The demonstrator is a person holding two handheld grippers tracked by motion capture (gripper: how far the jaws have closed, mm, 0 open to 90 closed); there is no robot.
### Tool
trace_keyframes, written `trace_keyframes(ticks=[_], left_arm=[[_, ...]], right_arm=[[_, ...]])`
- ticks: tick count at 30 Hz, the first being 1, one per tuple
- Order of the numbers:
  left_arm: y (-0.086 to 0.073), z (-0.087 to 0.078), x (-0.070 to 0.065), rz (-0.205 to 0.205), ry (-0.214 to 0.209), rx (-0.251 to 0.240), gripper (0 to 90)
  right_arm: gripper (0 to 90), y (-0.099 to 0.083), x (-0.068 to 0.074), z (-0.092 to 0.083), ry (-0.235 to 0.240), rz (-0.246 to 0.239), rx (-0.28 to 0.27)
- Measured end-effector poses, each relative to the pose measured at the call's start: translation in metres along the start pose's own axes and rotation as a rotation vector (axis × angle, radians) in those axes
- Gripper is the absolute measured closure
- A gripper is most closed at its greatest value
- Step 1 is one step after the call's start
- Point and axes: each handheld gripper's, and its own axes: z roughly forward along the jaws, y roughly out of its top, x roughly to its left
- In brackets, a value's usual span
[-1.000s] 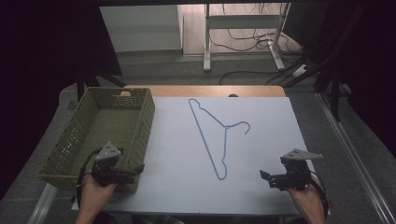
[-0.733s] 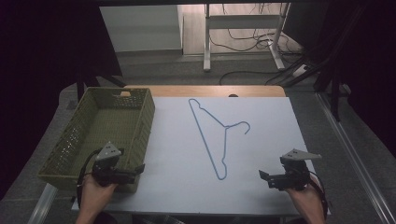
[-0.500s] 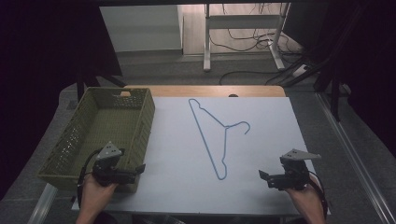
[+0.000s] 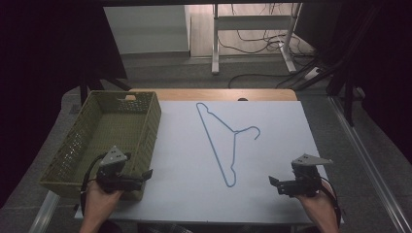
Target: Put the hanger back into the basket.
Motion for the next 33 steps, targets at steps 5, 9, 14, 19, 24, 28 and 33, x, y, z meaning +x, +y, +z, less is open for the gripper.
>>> trace_keyframes(ticks=[5,9,14,19,24,28,33], left_arm=[[0.009,-0.002,-0.01,0.023,-0.029,0.001,1.1],[0.016,-0.001,-0.018,0.042,-0.057,-0.002,1.0],[0.023,0.004,-0.029,0.066,-0.09,-0.003,0.9],[0.033,0.014,-0.041,0.104,-0.116,0.007,0.6],[0.044,0.028,-0.049,0.123,-0.15,-0.003,0.1],[0.05,0.04,-0.054,0.138,-0.164,-0.004,0.0],[0.058,0.056,-0.058,0.151,-0.184,0.015,0.0]], right_arm=[[0.2,0.003,0.001,-0.002,-0.009,-0.002,-0.01],[0.2,0.007,0.001,-0.003,-0.012,-0.002,-0.021],[0.2,0.01,-0.001,-0.005,-0.013,0.0,-0.037],[0.2,0.014,-0.001,-0.006,-0.028,-0.027,-0.062],[0.2,0.02,-0.003,-0.004,-0.006,-0.035,-0.059],[0.0,0.025,-0.002,0.0,0.002,-0.059,-0.021],[0.0,0.031,-0.003,0.006,0.022,-0.052,-0.015]])
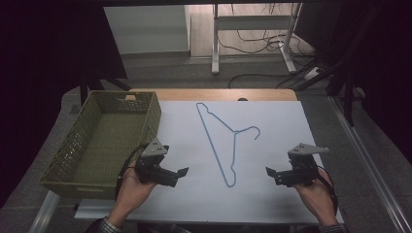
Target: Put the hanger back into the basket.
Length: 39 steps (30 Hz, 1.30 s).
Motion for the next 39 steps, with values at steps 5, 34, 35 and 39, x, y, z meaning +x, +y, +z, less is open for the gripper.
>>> trace_keyframes(ticks=[5,34,35,39], left_arm=[[0.01,0.015,0.002,0.009,-0.021,0.001,0.0],[0.02,0.084,0.026,0.024,-0.099,-0.015,0.1],[0.019,0.085,0.027,0.031,-0.11,-0.024,0.2],[0.015,0.091,0.027,0.06,-0.109,-0.004,0.0]], right_arm=[[0.2,0.006,-0.005,0.004,0.013,0.013,0.006],[0.0,0.074,-0.036,0.079,-0.02,0.054,0.05],[0.0,0.076,-0.037,0.082,-0.02,0.062,0.054],[0.6,0.085,-0.045,0.094,-0.04,0.069,0.064]])
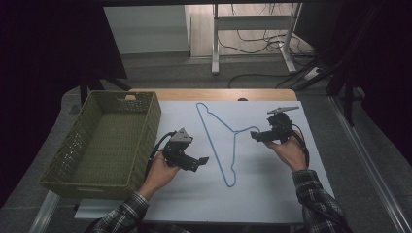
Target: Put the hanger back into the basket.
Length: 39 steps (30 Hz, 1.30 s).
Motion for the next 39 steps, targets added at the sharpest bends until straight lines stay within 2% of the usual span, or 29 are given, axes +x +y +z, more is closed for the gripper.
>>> trace_keyframes(ticks=[3,4,6,8,9,10,11,12,13,16,17,20,23,27,28,31,32,35,37,38,39], left_arm=[[-0.002,0.004,-0.001,0.025,0.004,0.023,0.0],[-0.002,0.006,-0.001,0.029,0.005,0.027,0.0],[-0.002,0.009,0.0,0.026,-0.005,0.031,0.0],[-0.003,0.01,0.001,0.021,-0.014,0.023,0.0],[-0.004,0.011,0.001,0.017,-0.018,0.024,0.0],[-0.004,0.011,0.002,0.013,-0.024,0.027,0.0],[-0.005,0.012,0.002,0.014,-0.026,0.022,0.0],[-0.005,0.012,0.002,0.017,-0.025,0.018,0.0],[-0.005,0.013,0.002,0.019,-0.022,0.018,0.0],[-0.004,0.013,0.002,0.029,-0.013,0.016,0.0],[-0.004,0.013,0.002,0.029,-0.013,0.016,0.0],[-0.004,0.014,0.002,0.037,-0.006,0.023,0.0],[-0.004,0.015,0.001,0.047,0.005,0.039,0.0],[-0.004,0.018,0.0,0.055,0.004,0.047,0.0],[-0.004,0.019,0.001,0.055,-0.007,0.048,0.0],[-0.002,0.019,0.0,0.037,-0.015,0.05,0.1],[0.0,0.018,0.0,0.027,-0.019,0.051,0.4],[0.005,0.019,-0.001,0.008,-0.013,0.056,1.1],[0.009,0.021,0.0,0.002,-0.014,0.071,1.1],[0.016,0.025,0.002,-0.003,0.005,0.103,0.2],[0.016,0.025,0.002,-0.003,0.005,0.103,0.0]], right_arm=[[6.0,0.006,-0.007,0.008,-0.017,0.009,-0.013],[9.4,0.009,-0.013,0.012,-0.037,0.007,-0.009],[11.4,0.009,-0.015,0.014,-0.043,0.007,-0.006],[22.8,0.009,-0.025,0.021,-0.067,0.01,0.01],[22.8,0.009,-0.025,0.021,-0.067,0.01,0.01],[27.5,0.008,-0.027,0.023,-0.067,0.013,0.013],[33.6,0.007,-0.031,0.026,-0.059,0.018,0.019],[44.6,0.003,-0.035,0.033,-0.051,0.025,0.028],[44.6,0.003,-0.035,0.033,-0.051,0.025,0.028],[59.2,-0.002,-0.04,0.047,-0.052,0.008,0.041],[59.2,-0.002,-0.04,0.047,-0.052,0.008,0.041],[67.0,-0.005,-0.044,0.06,-0.054,0.009,0.045],[69.1,-0.006,-0.044,0.066,-0.049,0.005,0.054],[73.1,-0.006,-0.043,0.073,-0.059,0.002,0.061],[75.5,-0.007,-0.042,0.077,-0.06,0.005,0.076],[80.3,-0.008,-0.042,0.078,-0.07,0.004,0.078],[85.1,-0.007,-0.042,0.078,-0.06,0.02,0.082],[85.8,-0.007,-0.04,0.078,-0.074,0.013,0.087],[86.1,-0.005,-0.038,0.076,-0.087,-0.002,0.087],[86.1,-0.002,-0.036,0.072,-0.095,-0.008,0.08],[86.1,-0.002,-0.036,0.072,-0.095,-0.008,0.08]])
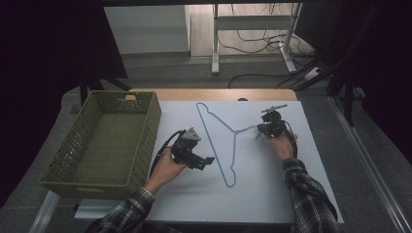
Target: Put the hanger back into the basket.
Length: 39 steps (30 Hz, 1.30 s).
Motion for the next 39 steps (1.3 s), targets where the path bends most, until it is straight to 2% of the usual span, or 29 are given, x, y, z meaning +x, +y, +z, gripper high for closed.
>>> trace_keyframes(ticks=[1,2,5,8,9,11,12,13,15,16,18,19,21,22,23,25,26,28,31,33,34,35,36,37,39], left_arm=[[0.005,0.004,0.002,0.008,0.016,0.021,0.0],[0.01,0.007,0.004,0.01,0.025,0.023,0.0],[0.023,0.019,0.016,-0.02,-0.037,0.006,0.0],[0.037,0.034,0.022,0.008,-0.034,0.023,2.7],[0.047,0.045,0.025,0.036,-0.031,0.03,4.2],[0.055,0.052,0.028,0.064,-0.023,0.028,17.2],[0.059,0.056,0.029,0.065,-0.025,0.02,17.2],[0.066,0.063,0.032,0.068,-0.041,0.025,21.2],[0.081,0.077,0.038,0.082,-0.084,0.034,37.6],[0.081,0.077,0.038,0.082,-0.084,0.034,38.3],[0.091,0.087,0.04,0.115,-0.078,0.058,40.1],[0.096,0.093,0.041,0.127,-0.081,0.072,44.0],[0.103,0.101,0.042,0.134,-0.075,0.083,45.6],[0.106,0.106,0.043,0.136,-0.083,0.091,51.3],[0.109,0.11,0.044,0.137,-0.079,0.098,51.9],[0.114,0.119,0.046,0.141,-0.098,0.109,58.0],[0.115,0.122,0.046,0.14,-0.089,0.106,58.0],[0.117,0.129,0.047,0.136,-0.103,0.107,61.5],[0.119,0.138,0.048,0.153,-0.085,0.13,68.3],[0.12,0.139,0.049,0.162,-0.093,0.143,73.9],[0.12,0.14,0.05,0.164,-0.098,0.142,73.9],[0.119,0.141,0.05,0.16,-0.108,0.139,79.4],[0.12,0.142,0.051,0.156,-0.125,0.14,79.4],[0.12,0.142,0.051,0.164,-0.134,0.142,83.2],[0.12,0.143,0.051,0.172,-0.137,0.145,84.2]], right_arm=[[86.1,0.002,0.002,-0.005,0.0,-0.003,-0.006],[86.1,0.002,0.002,-0.005,0.0,-0.003,-0.006],[86.1,0.004,0.004,-0.011,-0.002,-0.007,-0.019],[86.0,0.006,0.006,-0.016,0.003,-0.008,-0.031],[86.1,0.007,0.006,-0.017,0.008,-0.01,-0.034],[86.0,0.009,0.008,-0.019,0.013,-0.013,-0.038],[86.0,0.009,0.008,-0.019,0.013,-0.013,-0.038],[86.1,0.009,0.009,-0.019,0.014,-0.015,-0.04],[86.0,0.011,0.011,-0.022,0.017,-0.012,-0.044],[86.0,0.011,0.011,-0.022,0.017,-0.012,-0.044],[86.0,0.011,0.012,-0.024,0.021,-0.006,-0.046],[86.0,0.011,0.012,-0.025,0.026,-0.004,-0.049],[86.0,0.011,0.012,-0.025,0.025,-0.008,-0.052],[86.0,0.011,0.013,-0.026,0.027,-0.007,-0.053],[86.0,0.011,0.013,-0.026,0.026,-0.007,-0.056],[85.9,0.012,0.015,-0.03,0.039,-0.001,-0.064],[85.9,0.012,0.015,-0.03,0.039,-0.001,-0.064],[85.9,0.012,0.015,-0.032,0.042,-0.005,-0.072],[85.9,0.012,0.016,-0.033,0.048,-0.002,-0.071],[85.9,0.012,0.016,-0.033,0.05,0.001,-0.071],[85.9,0.012,0.016,-0.033,0.05,0.001,-0.071],[85.9,0.011,0.016,-0.032,0.052,0.005,-0.072],[85.9,0.011,0.016,-0.032,0.052,0.005,-0.072],[85.9,0.011,0.016,-0.032,0.05,0.004,-0.07],[85.8,0.011,0.015,-0.031,0.053,0.008,-0.064]])
